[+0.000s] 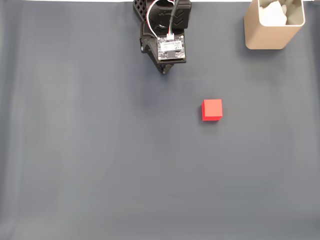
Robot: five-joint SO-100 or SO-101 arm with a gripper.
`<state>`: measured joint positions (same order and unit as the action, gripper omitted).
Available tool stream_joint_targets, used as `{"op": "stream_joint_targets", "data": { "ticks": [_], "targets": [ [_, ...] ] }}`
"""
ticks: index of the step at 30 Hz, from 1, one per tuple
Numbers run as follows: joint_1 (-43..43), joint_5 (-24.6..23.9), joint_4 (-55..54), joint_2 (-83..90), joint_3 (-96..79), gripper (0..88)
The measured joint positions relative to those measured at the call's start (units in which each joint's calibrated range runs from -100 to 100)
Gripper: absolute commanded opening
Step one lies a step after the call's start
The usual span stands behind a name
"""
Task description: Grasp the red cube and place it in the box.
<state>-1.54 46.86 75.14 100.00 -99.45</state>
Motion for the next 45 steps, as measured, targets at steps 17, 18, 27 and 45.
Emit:
{"op": "stream_joint_targets", "data": {
  "ticks": [17,18,27,45],
  "targets": [
    [0.0,-0.2,0.0,0.0,0.0,0.2],
    [0.0,-0.3,0.0,0.0,0.0,0.2],
    [0.0,-1.1,-4.5,0.0,0.0,0.2],
    [0.8,-1.6,-13.6,-7.9,7.7,0.2]
  ]
}}
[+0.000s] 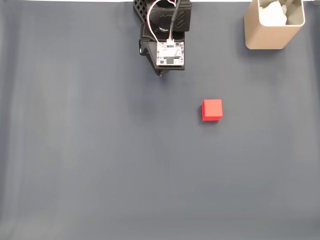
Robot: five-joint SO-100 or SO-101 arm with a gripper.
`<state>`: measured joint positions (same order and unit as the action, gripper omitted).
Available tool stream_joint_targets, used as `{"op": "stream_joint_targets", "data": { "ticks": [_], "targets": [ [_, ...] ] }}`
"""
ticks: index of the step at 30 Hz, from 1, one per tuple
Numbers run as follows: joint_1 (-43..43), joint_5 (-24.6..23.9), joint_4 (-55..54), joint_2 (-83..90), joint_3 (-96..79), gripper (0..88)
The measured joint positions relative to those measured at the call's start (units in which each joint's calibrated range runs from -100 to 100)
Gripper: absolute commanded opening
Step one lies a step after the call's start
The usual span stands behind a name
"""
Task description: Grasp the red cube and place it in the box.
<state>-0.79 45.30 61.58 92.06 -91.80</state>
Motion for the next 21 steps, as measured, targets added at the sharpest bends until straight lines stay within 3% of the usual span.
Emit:
{"op": "stream_joint_targets", "data": {
  "ticks": [12,21],
  "targets": [
    [4.3,-1.1,5.4,-17.9,25.5,0.7],
    [10.4,-3.3,17.2,-33.2,45.7,3.1]
  ]
}}
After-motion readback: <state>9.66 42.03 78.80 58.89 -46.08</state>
